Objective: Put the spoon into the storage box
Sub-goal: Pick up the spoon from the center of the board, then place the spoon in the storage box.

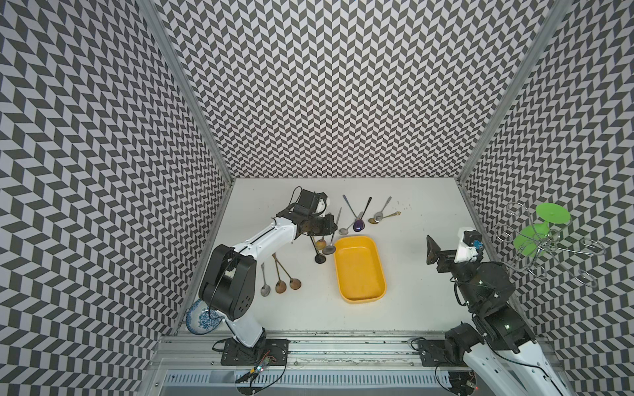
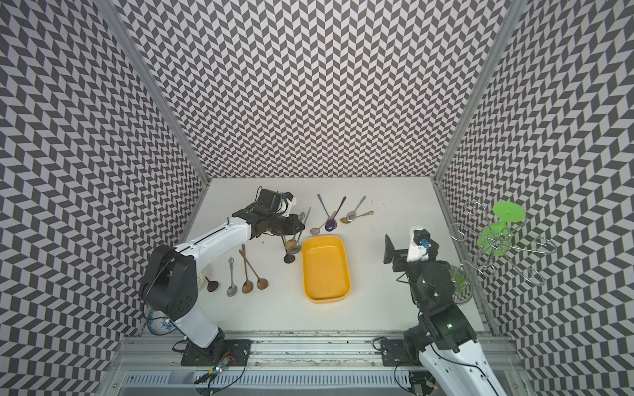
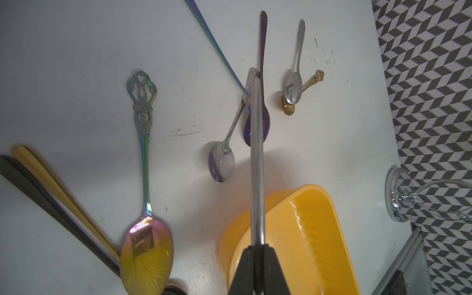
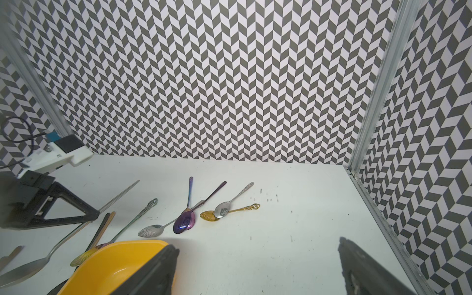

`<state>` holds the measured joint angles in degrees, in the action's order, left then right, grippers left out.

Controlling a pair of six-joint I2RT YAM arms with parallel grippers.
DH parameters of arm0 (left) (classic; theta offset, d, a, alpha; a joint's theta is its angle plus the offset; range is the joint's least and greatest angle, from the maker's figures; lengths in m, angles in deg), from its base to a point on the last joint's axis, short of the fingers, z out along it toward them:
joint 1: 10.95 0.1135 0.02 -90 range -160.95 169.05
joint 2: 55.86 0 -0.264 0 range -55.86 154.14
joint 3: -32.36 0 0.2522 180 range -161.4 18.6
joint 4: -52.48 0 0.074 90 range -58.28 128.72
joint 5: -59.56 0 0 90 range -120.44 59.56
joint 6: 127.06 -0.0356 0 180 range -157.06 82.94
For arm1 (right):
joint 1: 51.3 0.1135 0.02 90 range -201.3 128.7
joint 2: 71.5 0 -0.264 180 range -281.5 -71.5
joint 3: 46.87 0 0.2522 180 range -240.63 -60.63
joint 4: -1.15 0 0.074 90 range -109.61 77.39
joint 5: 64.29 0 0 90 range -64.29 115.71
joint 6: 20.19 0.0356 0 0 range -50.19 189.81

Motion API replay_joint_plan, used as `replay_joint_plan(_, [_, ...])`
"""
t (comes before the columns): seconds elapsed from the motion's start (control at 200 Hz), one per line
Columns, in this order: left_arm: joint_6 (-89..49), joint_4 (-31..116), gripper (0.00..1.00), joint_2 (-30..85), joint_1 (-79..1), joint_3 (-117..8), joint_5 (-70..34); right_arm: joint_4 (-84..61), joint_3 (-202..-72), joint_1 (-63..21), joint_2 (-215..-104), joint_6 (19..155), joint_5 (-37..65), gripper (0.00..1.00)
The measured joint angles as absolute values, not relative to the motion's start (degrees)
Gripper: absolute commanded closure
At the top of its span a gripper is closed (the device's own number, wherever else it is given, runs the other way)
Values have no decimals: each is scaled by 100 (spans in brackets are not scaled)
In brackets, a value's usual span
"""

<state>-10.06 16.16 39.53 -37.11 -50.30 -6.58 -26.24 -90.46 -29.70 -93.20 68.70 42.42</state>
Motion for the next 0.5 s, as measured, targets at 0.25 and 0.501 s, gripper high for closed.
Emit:
replay_joint_plan(0.25, [-269,2046,100,3735,-3730,-4484,-88,-2624,-9046,-2970,-9320,6870,4242,1])
replay_joint_plan(0.501, [83,2262,100,3735,-3791,-4191,253,-2624,-9046,-2970,-9320,6868,4242,1])
